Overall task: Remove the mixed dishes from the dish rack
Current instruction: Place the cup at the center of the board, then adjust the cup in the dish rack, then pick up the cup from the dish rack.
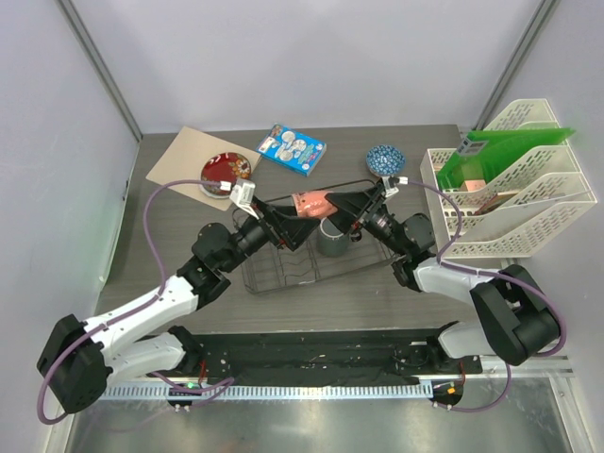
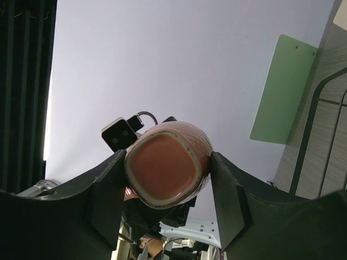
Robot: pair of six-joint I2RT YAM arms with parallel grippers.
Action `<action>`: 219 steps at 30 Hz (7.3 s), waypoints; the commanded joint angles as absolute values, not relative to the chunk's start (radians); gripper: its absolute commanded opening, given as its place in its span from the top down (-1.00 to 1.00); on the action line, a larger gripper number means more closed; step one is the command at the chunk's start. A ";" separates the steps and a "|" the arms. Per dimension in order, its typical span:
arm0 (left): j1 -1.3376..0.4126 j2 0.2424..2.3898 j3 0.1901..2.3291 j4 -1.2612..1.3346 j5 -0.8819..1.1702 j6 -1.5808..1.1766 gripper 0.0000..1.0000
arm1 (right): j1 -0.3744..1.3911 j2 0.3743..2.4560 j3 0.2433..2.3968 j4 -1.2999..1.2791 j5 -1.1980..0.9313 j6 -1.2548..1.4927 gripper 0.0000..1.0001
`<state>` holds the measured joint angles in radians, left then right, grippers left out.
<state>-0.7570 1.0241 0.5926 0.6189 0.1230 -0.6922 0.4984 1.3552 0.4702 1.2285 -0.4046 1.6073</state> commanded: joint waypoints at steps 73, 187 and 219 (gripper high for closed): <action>-0.150 1.675 1.261 -0.637 -0.143 -0.647 -0.02 | 0.563 0.903 0.675 -0.103 0.175 0.620 -0.71; -0.831 1.539 1.270 -0.411 -0.431 -0.649 -0.30 | 0.584 1.331 0.684 -0.072 0.210 0.531 -0.55; -0.831 1.430 1.132 -0.385 -0.445 -0.701 -0.28 | 0.595 1.345 0.643 -0.005 0.307 0.498 0.98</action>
<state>-0.8310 1.4723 1.1378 -0.4088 -0.4229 -0.6807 0.5892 1.3743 0.6590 -0.0525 0.2859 0.4946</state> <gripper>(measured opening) 0.640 0.226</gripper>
